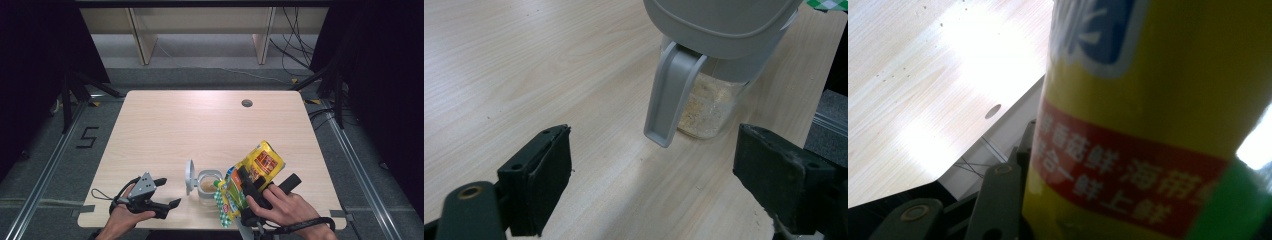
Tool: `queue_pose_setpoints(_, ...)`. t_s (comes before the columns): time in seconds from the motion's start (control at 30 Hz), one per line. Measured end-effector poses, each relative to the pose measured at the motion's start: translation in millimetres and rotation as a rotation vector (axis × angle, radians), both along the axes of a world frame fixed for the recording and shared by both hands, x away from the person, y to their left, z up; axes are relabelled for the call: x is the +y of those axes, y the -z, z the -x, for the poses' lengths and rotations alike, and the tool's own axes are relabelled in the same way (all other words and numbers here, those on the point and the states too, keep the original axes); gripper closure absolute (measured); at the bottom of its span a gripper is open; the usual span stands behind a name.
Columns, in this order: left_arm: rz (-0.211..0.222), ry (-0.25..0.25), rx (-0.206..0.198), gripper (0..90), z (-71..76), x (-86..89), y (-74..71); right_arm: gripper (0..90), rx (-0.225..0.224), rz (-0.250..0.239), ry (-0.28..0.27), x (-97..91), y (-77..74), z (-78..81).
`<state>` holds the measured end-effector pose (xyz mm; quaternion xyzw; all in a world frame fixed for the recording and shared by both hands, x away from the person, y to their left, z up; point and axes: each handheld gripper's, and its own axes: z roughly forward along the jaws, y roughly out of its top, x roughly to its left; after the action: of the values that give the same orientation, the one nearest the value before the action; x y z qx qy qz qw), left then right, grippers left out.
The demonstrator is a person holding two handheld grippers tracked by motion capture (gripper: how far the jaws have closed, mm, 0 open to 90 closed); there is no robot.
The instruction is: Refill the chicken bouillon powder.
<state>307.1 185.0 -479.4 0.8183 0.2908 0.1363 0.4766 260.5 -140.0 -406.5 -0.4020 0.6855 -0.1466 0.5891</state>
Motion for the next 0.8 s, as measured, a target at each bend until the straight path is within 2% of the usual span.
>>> queue_pose_setpoints(0.07,0.001,0.000,-0.001,15.1,-0.1,0.0,0.0,61.2,0.001,-0.005,0.012,-1.7,-0.6,0.5)
queue_pose_setpoints(0.13,0.008,-0.006,0.009,15.1,0.2,0.0,-0.1,61.2,-0.012,0.018,0.006,-1.7,-2.1,-0.5)
queue_pose_setpoints(0.17,0.006,0.000,0.001,15.2,-0.4,0.3,-0.4,61.2,-0.006,0.004,0.007,-2.4,-1.6,-0.3)
queue_pose_setpoints(0.23,0.013,-0.012,0.011,15.2,0.5,0.0,-0.2,61.2,-0.003,0.005,0.009,-3.1,-2.0,0.5)
queue_pose_setpoints(0.37,0.003,-0.003,-0.001,15.2,0.4,0.0,-0.8,62.0,-0.002,0.000,0.017,-4.6,-1.8,1.9)
queue_pose_setpoints(0.4,0.014,-0.016,0.014,15.2,1.9,-0.8,-0.6,62.0,-0.002,-0.008,0.023,-5.3,-0.8,2.5)
queue_pose_setpoints(0.47,0.016,-0.017,0.011,15.1,1.8,-0.7,-0.8,62.1,-0.004,-0.020,0.021,-5.8,0.0,3.2)
queue_pose_setpoints(0.5,0.005,-0.006,-0.003,15.1,0.3,0.4,-1.1,62.1,-0.002,-0.010,0.019,-5.4,-0.8,3.9)
queue_pose_setpoints(0.53,0.016,-0.007,0.002,15.2,0.1,0.1,-0.7,62.1,0.003,-0.009,0.030,-5.5,-1.6,4.0)
queue_pose_setpoints(0.67,0.014,-0.009,0.006,15.1,0.4,-0.1,-0.2,62.1,-0.002,-0.017,0.024,-7.0,-1.9,4.7)
queue_pose_setpoints(0.73,0.003,-0.001,-0.004,15.2,-0.6,0.3,-0.4,62.1,-0.001,-0.022,0.034,-7.6,-1.4,5.3)
queue_pose_setpoints(0.77,0.022,-0.006,0.002,15.1,0.3,-0.9,0.1,62.1,-0.001,-0.018,0.033,-7.7,-1.4,5.6)
queue_pose_setpoints(0.8,0.010,-0.003,0.002,15.2,0.3,-0.1,-0.5,62.1,0.003,-0.012,0.021,-7.2,-1.5,5.4)
